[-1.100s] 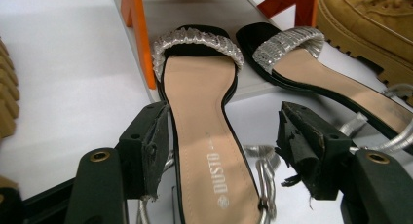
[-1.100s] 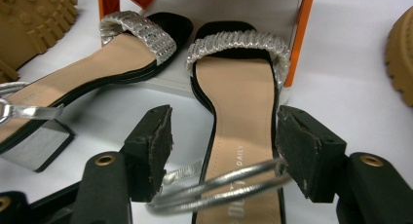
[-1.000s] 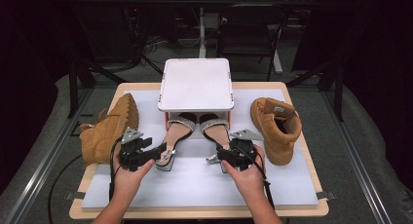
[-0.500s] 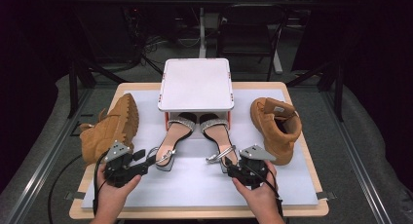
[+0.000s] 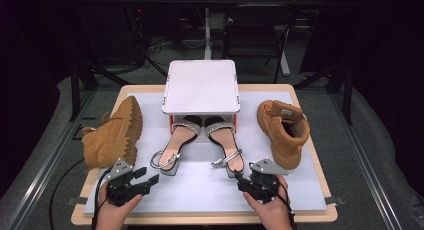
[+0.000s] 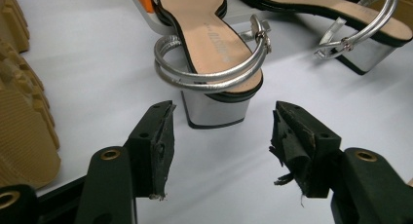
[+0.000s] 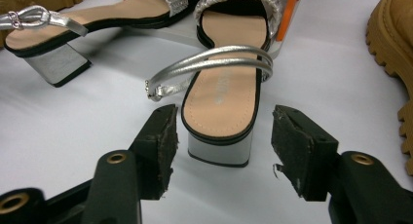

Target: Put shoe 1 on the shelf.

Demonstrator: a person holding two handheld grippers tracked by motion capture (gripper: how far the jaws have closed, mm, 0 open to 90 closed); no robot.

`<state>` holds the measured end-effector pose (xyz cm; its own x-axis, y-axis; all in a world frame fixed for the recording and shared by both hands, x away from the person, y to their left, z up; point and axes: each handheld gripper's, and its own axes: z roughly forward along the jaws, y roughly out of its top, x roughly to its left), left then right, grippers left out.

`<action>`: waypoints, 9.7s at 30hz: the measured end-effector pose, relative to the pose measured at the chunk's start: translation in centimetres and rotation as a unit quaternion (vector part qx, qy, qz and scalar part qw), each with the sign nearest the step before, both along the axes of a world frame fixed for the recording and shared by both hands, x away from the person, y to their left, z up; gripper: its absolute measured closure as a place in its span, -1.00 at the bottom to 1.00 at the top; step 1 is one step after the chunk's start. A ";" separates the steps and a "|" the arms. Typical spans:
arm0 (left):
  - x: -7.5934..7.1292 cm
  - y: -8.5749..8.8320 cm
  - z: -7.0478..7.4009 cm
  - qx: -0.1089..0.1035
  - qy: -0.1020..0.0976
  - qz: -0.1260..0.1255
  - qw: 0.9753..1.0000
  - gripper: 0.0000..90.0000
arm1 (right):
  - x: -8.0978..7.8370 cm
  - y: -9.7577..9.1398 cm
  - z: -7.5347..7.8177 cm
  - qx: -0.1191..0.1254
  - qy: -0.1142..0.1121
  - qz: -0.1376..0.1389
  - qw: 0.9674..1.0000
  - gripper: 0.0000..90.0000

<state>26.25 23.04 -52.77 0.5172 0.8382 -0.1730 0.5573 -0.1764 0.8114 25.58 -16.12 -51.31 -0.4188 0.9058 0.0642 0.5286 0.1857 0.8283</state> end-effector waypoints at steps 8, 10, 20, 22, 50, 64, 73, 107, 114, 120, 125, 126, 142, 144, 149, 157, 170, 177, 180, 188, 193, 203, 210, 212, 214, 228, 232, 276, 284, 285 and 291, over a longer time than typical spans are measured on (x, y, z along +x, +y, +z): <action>0.8 0.2 -1.5 0.024 0.020 -0.001 1.000 -0.14 | 0.5 -0.2 -1.7 0.000 0.023 0.012 1.000 -0.20; 1.2 0.0 -2.0 0.016 0.021 -0.008 1.000 -0.18 | 0.7 -0.1 -2.0 -0.005 0.029 0.016 0.999 -0.26; 2.8 -1.3 -3.0 0.017 0.031 -0.028 0.999 -0.34 | 2.0 0.3 -3.4 -0.014 0.043 0.022 0.999 -0.29; 3.1 -1.5 -3.1 0.019 0.034 -0.025 0.999 -0.34 | 2.3 0.4 -3.5 -0.021 0.047 0.023 0.998 -0.29; 4.8 -2.8 -3.7 0.004 0.040 -0.035 0.999 -0.20 | 3.7 0.7 -4.2 -0.013 0.065 0.030 0.997 -0.22; 5.0 -2.9 -3.8 0.012 0.047 -0.041 0.998 -0.14 | 3.9 1.1 -4.3 -0.021 0.061 0.028 0.998 -0.20; 5.1 -2.8 -3.8 0.012 0.043 -0.045 0.998 -0.15 | 3.9 1.1 -4.3 -0.015 0.067 0.031 0.997 -0.15; 4.6 -4.0 -3.0 0.010 0.037 -0.051 0.998 -0.13 | 3.4 2.9 -3.7 -0.020 0.080 -0.011 0.997 -0.12; 4.6 -4.3 -3.1 0.007 0.037 -0.054 0.998 -0.13 | 3.3 3.2 -4.0 -0.025 0.083 -0.006 0.996 -0.13; 4.6 -4.3 -3.0 0.008 0.036 -0.056 0.998 -0.13 | 3.3 3.2 -4.3 -0.030 0.076 0.003 0.997 -0.14; 4.6 -4.3 -3.0 0.006 0.036 -0.057 0.998 -0.13 | 3.3 3.3 -4.2 -0.027 0.077 0.002 0.997 -0.13; 4.6 -4.3 -2.9 0.006 0.037 -0.057 0.998 -0.13 | 3.3 3.4 -4.2 -0.031 0.078 0.001 0.996 -0.13; 4.7 -5.3 -1.0 0.001 0.039 -0.026 0.999 -0.07 | 3.7 4.2 -3.1 -0.006 0.075 -0.020 0.997 -0.13; 4.7 -5.5 -1.0 0.000 0.039 -0.021 0.999 -0.07 | 3.8 4.2 -2.8 0.003 0.072 -0.022 0.997 -0.13; 4.7 -5.5 -0.7 -0.007 0.039 -0.016 0.999 -0.06 | 4.1 4.1 -2.5 0.012 0.075 -0.025 0.997 -0.13; 5.1 -5.9 -0.3 -0.007 0.038 -0.011 0.999 -0.06 | 4.2 3.9 -2.0 0.017 0.068 -0.025 0.997 -0.12; 5.6 -6.1 0.1 -0.009 0.020 -0.003 1.000 -0.04 | 4.6 4.3 -1.5 0.014 0.055 -0.026 0.998 -0.12; 5.7 -6.2 0.0 -0.010 0.005 -0.001 1.000 -0.03 | 4.6 4.4 -1.4 0.015 0.044 -0.027 0.999 -0.12; 5.9 -6.3 -0.1 -0.012 0.003 -0.001 1.000 -0.03 | 4.7 4.4 -1.3 0.015 0.039 -0.025 0.999 -0.12; 6.4 -6.6 -0.3 -0.013 0.001 0.003 1.000 -0.03 | 5.1 4.7 -1.4 0.018 0.032 -0.028 0.999 -0.11; 6.9 -7.2 -0.3 -0.012 0.000 0.008 1.000 -0.03 | 5.5 5.0 -1.5 0.017 0.031 -0.028 0.999 -0.11; 8.3 -7.9 0.0 -0.013 -0.002 0.024 1.000 -0.02 | 6.9 5.6 -1.7 0.025 0.029 -0.036 0.999 -0.11; 9.0 -8.3 -0.4 0.000 -0.004 0.032 0.999 -0.01 | 8.1 6.2 -2.1 0.019 0.030 -0.046 0.998 -0.11; 9.0 -8.4 -0.5 0.002 -0.001 0.030 1.000 -0.01 | 8.5 6.4 -2.3 0.018 0.029 -0.050 0.998 -0.11; 9.2 -8.4 -0.6 0.003 -0.003 0.030 1.000 -0.01 | 8.7 6.5 -2.4 0.017 0.027 -0.052 0.998 -0.11; 9.3 -9.0 -1.6 0.028 0.001 0.024 0.999 -0.02 | 9.4 6.6 -3.4 0.011 0.048 -0.050 0.998 -0.11; 9.3 -9.1 -1.9 0.031 0.003 0.023 0.999 -0.03 | 9.4 6.6 -3.7 0.007 0.056 -0.051 0.997 -0.11; 6.9 -8.0 -3.3 -0.020 0.029 0.015 0.999 0.99 | 7.1 6.1 -3.9 0.000 0.072 -0.025 0.997 1.00; 7.3 -8.7 -3.9 -0.007 0.032 0.014 0.999 1.00 | 7.6 5.6 -5.0 0.010 0.088 -0.037 0.995 1.00; 7.4 -8.8 -3.9 -0.005 0.033 0.016 0.999 1.00 | 7.6 5.6 -5.0 0.011 0.088 -0.037 0.995 1.00; 7.6 -8.8 -3.8 -0.003 0.033 0.018 0.999 1.00 | 7.5 5.6 -4.8 0.016 0.081 -0.037 0.996 1.00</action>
